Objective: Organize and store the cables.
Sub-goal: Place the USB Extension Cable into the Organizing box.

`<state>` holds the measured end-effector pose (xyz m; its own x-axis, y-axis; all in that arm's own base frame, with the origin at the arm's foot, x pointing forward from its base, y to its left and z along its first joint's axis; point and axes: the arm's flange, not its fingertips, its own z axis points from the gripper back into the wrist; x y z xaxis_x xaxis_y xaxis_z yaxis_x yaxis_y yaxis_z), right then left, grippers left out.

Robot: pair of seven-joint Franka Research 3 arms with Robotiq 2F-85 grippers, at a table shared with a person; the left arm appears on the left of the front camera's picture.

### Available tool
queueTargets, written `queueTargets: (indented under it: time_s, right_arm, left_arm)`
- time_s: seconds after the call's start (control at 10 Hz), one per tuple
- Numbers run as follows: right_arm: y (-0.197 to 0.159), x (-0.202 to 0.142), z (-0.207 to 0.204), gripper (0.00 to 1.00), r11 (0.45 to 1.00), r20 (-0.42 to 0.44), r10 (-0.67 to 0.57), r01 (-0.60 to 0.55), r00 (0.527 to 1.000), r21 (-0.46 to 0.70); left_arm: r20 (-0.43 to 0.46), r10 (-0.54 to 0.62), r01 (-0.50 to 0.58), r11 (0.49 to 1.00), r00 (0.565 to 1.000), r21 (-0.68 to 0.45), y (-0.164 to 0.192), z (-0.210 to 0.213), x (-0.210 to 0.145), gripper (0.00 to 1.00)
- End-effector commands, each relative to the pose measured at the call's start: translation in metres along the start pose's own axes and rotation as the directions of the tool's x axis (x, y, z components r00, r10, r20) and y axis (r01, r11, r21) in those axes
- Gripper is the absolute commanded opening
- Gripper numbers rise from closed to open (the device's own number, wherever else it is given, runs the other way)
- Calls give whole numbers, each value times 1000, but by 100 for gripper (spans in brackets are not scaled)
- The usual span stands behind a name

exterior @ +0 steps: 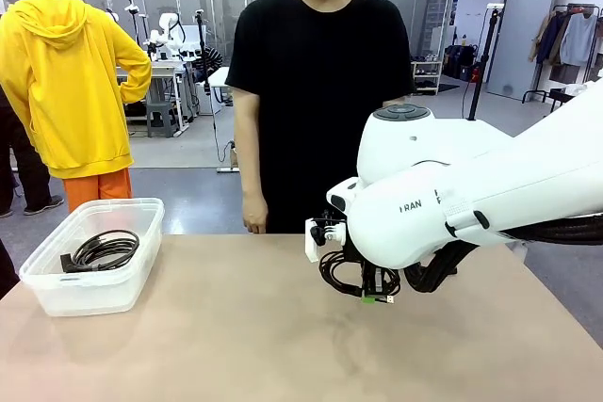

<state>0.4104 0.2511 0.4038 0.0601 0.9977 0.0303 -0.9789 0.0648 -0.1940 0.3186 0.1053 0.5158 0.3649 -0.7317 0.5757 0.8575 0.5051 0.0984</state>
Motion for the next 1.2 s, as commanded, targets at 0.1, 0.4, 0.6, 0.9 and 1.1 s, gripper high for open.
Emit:
queueTargets:
  time_s: [0.1, 0.4, 0.6, 0.9, 1.1]
  right_arm:
    - [-2, 0, 0, 0, 1000, -4, -6, 6, 1000, -6]
    - [0, 0, 0, 15, 1000, 0, 0, 0, 1000, 0]
    - [11, 24, -3, 15, 998, 45, 68, -68, 997, -2]
    - [15, 98, 6, 15, 992, 32, 123, -122, 992, -40]
    - [18, 148, -3, 15, 990, 30, 134, -133, 990, -35]
  left_arm:
    - [-17, 17, -17, 1000, 1000, -7, -1, 3, 3, 100]
    - [-17, 17, -17, 1000, 1000, -7, -1, 3, 3, 100]
    - [-17, 17, -17, 1000, 1000, -7, -1, 3, 3, 100]
    - [-17, 17, -17, 1000, 1000, -7, -1, 3, 3, 100]
    - [-17, 17, -17, 1000, 1000, -7, -1, 3, 3, 100]
